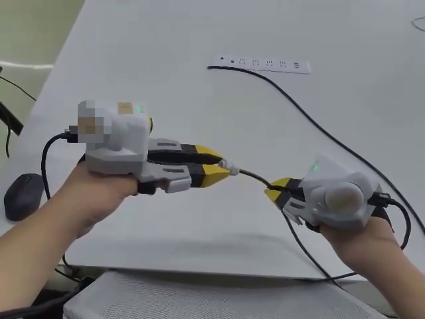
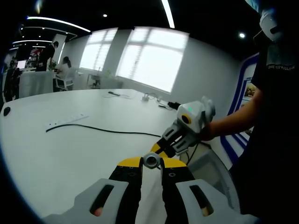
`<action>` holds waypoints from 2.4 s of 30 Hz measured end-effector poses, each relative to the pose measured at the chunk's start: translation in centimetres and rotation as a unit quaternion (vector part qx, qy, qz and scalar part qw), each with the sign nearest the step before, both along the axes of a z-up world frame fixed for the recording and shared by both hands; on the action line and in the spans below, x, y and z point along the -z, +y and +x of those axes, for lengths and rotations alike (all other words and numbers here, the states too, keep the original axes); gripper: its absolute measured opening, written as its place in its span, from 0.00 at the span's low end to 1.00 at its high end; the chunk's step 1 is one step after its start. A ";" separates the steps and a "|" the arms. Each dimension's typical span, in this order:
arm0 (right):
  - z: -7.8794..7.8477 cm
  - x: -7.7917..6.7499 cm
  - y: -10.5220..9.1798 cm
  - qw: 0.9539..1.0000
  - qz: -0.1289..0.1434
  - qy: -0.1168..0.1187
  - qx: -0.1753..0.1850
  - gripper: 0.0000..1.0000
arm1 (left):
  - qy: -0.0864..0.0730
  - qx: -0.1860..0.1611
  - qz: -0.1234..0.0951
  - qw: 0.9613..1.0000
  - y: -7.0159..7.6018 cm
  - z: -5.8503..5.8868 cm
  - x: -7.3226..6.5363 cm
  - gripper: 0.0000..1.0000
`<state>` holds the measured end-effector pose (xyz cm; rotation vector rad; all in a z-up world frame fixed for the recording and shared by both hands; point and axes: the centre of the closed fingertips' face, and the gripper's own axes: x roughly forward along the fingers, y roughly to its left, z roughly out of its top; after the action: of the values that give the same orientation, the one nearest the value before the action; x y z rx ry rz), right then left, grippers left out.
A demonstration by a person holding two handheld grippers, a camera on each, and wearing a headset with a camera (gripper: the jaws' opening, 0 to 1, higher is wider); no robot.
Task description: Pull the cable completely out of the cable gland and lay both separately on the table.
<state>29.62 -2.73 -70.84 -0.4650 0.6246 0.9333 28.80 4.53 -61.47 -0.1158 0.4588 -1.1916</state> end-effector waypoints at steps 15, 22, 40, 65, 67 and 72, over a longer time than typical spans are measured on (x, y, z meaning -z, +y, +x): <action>0.3 0.2 -0.9 1.000 -0.005 0.001 0.011 0.00 | 0.005 -0.008 -0.003 1.000 0.3 -0.1 0.3 0.15; 0.3 0.0 -0.9 1.000 -0.004 0.004 0.015 0.00 | 0.006 -0.006 -0.001 1.000 0.3 -0.2 0.7 0.15; 2.3 -1.4 0.5 1.000 -0.009 0.000 0.012 0.00 | 0.006 -0.014 -0.002 1.000 1.2 -0.1 2.0 0.15; 6.2 -0.6 7.4 0.999 -0.027 0.013 -0.012 0.00 | 0.022 -0.031 -0.011 0.999 5.6 -0.3 4.9 0.15; 6.5 -0.5 8.0 0.999 -0.029 0.013 -0.013 0.00 | 0.023 -0.031 -0.012 0.999 6.0 -0.4 5.2 0.15; 7.2 -0.1 9.3 0.999 -0.033 0.015 -0.016 0.00 | 0.030 -0.033 -0.014 0.999 6.9 -0.5 6.0 0.15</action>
<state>36.81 6.55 -70.72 -0.5207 0.6791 0.9532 28.26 11.43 -67.47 -0.1901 0.4863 -1.1329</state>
